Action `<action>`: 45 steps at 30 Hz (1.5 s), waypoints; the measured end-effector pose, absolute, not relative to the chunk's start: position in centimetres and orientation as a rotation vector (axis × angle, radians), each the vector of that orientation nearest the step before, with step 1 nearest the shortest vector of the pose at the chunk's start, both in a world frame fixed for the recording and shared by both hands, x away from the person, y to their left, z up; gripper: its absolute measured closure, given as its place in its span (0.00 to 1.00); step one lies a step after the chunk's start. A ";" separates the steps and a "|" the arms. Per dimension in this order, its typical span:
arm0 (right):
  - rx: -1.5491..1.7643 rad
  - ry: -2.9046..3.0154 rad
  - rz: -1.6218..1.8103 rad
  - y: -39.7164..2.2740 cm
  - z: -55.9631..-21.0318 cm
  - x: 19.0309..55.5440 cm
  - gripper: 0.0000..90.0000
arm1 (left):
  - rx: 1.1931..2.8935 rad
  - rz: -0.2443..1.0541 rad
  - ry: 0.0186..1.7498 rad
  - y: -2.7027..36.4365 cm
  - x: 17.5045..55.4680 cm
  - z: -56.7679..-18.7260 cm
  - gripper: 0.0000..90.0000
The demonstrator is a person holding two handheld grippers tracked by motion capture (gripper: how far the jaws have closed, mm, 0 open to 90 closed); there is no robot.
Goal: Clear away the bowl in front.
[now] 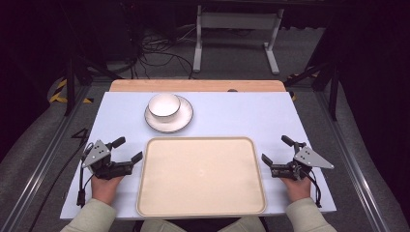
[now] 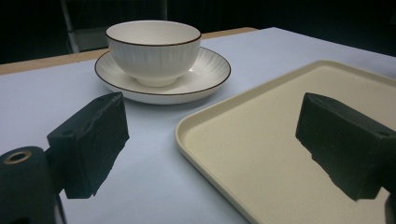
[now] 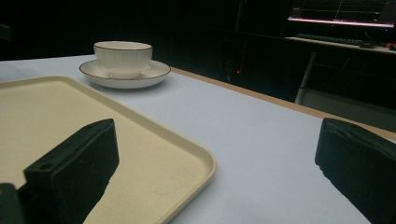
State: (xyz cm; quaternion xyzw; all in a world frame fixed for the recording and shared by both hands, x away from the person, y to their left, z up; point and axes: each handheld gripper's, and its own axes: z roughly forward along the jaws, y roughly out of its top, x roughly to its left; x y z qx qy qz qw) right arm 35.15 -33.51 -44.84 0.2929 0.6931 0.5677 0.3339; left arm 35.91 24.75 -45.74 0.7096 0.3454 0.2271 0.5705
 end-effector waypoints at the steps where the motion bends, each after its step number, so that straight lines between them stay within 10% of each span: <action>1: 0.776 1.804 1.483 -33.6 -44.9 35.2 0.00 | 1.673 0.536 0.803 24.8 35.9 -45.7 0.11; 45: 0.794 1.823 1.548 -33.5 -45.0 35.5 0.00 | 1.608 0.468 0.772 24.3 37.5 -42.6 0.00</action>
